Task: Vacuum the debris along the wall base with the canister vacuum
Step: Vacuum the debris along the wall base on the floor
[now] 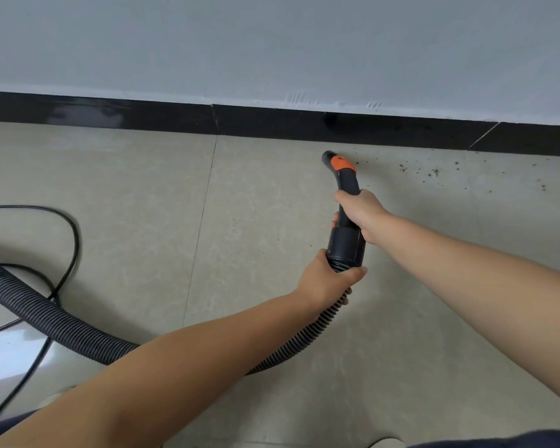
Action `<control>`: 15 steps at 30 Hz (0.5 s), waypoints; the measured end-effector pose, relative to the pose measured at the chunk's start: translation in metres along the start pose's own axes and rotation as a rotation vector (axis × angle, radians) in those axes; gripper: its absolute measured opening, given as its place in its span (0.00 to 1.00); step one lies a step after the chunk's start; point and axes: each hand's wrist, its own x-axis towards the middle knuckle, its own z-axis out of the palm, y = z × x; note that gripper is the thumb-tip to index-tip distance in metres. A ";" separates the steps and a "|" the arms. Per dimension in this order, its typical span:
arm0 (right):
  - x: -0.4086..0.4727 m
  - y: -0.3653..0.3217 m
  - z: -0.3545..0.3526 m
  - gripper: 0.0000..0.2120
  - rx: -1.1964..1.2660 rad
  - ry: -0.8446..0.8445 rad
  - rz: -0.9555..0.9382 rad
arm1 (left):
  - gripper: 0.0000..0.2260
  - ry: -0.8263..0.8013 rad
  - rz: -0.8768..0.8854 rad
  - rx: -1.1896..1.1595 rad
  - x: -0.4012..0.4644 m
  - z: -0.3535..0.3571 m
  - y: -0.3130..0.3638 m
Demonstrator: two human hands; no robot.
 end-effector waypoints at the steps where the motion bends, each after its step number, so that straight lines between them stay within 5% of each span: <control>1: 0.001 -0.001 0.003 0.08 -0.013 -0.017 -0.006 | 0.18 0.013 0.001 -0.004 0.000 -0.001 -0.001; 15: 0.019 -0.007 -0.015 0.09 0.064 0.103 -0.002 | 0.19 -0.047 -0.009 0.060 0.020 0.001 0.019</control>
